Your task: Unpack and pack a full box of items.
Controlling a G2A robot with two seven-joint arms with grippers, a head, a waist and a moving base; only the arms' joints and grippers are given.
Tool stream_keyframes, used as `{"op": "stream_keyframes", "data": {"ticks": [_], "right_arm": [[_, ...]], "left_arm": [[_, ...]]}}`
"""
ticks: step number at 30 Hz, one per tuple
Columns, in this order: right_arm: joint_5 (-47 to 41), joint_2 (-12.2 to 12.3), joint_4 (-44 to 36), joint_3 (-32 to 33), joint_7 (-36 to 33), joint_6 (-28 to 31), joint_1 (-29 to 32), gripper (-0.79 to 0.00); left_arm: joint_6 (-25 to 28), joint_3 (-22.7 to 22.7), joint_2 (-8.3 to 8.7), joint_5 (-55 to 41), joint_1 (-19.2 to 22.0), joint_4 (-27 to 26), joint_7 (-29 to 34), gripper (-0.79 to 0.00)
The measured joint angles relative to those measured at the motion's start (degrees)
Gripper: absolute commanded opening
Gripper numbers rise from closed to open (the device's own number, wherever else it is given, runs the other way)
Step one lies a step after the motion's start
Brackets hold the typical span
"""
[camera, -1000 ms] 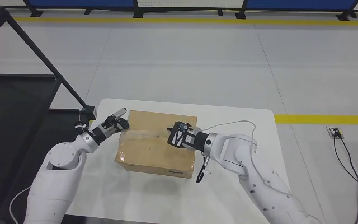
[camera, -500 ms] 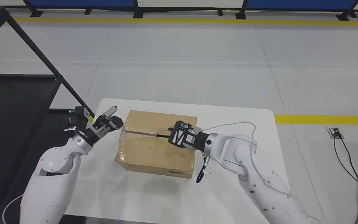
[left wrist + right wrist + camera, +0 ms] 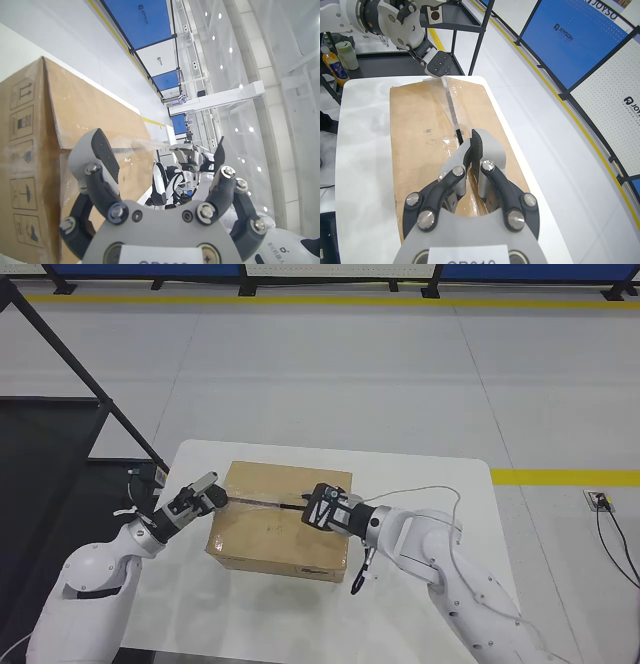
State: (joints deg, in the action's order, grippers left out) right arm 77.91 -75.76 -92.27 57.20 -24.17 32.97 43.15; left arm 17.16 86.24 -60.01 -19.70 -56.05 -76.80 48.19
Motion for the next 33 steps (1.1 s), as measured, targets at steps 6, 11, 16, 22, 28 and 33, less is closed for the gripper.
{"op": "stream_keyframes", "data": {"ticks": [6, 11, 16, 22, 28, 33], "right_arm": [[0.44, 0.36, -2.34, 1.02, -0.56, -0.35, 1.93, -0.785], [0.58, 0.53, -4.14, 1.5, -0.18, -0.87, 3.2, -0.785], [0.47, 0.66, -5.18, 2.03, 1.06, -1.18, 4.15, -0.785], [0.65, 0.8, -5.81, 2.25, -0.74, -1.76, 5.18, -0.785], [0.81, 0.89, -5.91, 2.25, -2.44, -3.13, 6.61, -0.785], [1.2, 1.0, -6.15, 2.45, -2.74, -3.95, 7.8, -0.785]], "left_arm": [[0.02, -1.35, -0.12, 0.66, 0.37, 0.4, -0.57, 0.0], [0.25, -1.56, -0.07, 0.74, 0.37, 0.19, -0.4, 0.0], [0.41, -1.39, 0.05, 0.67, 0.1, -0.16, -0.28, 0.0], [0.5, -1.28, 0.18, 0.61, -0.17, -0.31, -0.16, 0.0], [0.21, -1.73, 0.19, 0.73, -0.03, 0.05, -0.58, 0.0], [0.01, -2.52, 0.09, 0.96, 0.48, 0.5, -1.17, 0.0]]}}
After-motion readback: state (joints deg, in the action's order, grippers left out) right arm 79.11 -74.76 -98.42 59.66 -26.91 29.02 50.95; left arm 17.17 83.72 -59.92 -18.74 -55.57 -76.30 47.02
